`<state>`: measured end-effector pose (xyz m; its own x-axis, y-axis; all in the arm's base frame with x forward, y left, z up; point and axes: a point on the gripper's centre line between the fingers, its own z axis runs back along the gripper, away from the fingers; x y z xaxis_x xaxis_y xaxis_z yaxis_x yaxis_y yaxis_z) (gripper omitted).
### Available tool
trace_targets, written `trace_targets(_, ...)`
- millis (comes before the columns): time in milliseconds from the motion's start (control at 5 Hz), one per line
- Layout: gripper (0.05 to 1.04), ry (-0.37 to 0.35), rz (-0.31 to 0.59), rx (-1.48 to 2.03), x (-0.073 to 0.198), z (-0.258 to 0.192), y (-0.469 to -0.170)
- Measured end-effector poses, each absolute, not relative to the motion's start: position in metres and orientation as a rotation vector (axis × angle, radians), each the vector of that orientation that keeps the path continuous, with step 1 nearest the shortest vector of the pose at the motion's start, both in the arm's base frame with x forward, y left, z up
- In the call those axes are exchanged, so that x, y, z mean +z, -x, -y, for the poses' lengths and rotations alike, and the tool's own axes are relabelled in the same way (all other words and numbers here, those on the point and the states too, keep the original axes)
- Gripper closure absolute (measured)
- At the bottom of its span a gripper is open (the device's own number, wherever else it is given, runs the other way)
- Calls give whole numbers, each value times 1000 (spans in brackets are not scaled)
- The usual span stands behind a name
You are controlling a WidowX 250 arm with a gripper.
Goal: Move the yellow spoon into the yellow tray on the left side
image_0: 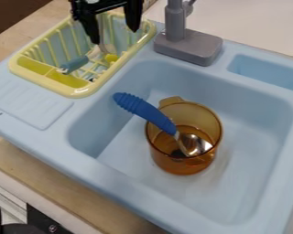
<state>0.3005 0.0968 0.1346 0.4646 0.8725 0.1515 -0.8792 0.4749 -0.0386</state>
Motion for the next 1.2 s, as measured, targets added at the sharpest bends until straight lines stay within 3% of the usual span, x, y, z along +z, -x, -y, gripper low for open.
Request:
trace_targets(400,83,-40,166,1115,143,-91,-275)
trace_targets(800,83,-88,208,947,162,-93,-244)
trace_targets(1200,83,-130,209,1050,161,-116,-214)
